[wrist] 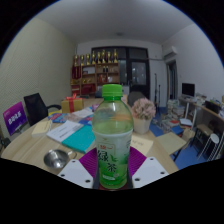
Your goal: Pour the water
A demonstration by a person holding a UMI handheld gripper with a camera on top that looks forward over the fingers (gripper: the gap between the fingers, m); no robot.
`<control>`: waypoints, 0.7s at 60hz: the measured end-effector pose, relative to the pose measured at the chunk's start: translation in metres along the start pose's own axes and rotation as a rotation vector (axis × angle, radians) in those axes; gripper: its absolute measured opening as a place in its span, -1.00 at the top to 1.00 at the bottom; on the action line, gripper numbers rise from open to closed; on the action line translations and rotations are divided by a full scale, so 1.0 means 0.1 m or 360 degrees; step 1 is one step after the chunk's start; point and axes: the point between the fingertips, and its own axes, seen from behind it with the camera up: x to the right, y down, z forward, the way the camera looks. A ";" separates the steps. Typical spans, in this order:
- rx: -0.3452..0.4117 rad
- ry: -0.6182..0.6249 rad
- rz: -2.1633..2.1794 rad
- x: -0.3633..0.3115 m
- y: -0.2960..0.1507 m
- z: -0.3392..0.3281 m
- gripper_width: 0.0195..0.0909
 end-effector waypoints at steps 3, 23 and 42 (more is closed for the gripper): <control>0.0035 -0.0030 0.0016 0.02 0.04 -0.06 0.45; -0.0154 0.0078 0.0031 0.02 0.21 -0.13 -0.22; -0.0249 0.0316 0.0035 -0.52 0.07 -1.58 -0.78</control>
